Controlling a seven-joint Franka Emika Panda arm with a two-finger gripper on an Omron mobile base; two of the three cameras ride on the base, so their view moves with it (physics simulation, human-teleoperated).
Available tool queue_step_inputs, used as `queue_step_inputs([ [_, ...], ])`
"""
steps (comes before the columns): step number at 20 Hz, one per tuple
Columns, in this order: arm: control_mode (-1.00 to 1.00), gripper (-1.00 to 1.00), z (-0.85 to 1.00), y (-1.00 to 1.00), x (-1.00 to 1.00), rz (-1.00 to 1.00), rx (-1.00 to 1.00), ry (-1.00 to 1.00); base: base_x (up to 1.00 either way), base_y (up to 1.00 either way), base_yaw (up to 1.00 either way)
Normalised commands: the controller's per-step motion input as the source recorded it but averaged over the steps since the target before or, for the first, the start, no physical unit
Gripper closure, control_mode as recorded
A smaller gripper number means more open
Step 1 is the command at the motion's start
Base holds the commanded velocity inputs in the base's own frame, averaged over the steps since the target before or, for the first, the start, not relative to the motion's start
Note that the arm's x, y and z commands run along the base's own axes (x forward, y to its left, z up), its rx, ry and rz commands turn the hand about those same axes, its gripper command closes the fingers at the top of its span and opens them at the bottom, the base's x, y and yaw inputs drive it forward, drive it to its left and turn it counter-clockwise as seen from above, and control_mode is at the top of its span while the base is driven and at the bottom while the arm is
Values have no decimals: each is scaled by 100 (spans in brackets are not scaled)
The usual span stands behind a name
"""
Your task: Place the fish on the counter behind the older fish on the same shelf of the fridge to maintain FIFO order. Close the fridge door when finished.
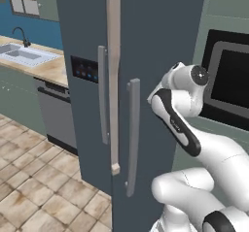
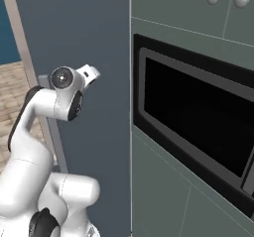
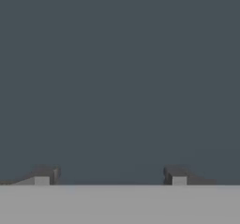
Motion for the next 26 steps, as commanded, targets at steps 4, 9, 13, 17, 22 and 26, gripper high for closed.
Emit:
queue_step_inputs([
  [4,-100,-100,0,10,53,-13,0,-3,0,0,0],
  [9,-100,-100,0,21,49,-22,0,-2,0,0,0],
  [13,-100,-100,0,18,34,-26,0,-3,0,0,0],
  [17,-100,-100,0,3,24,-28,0,-4,0,0,0],
  [22,-100,-100,0,0,14,-27,0,-6,0,0,0],
  [26,-100,-100,0,0,28,-26,0,-6,0,0,0],
])
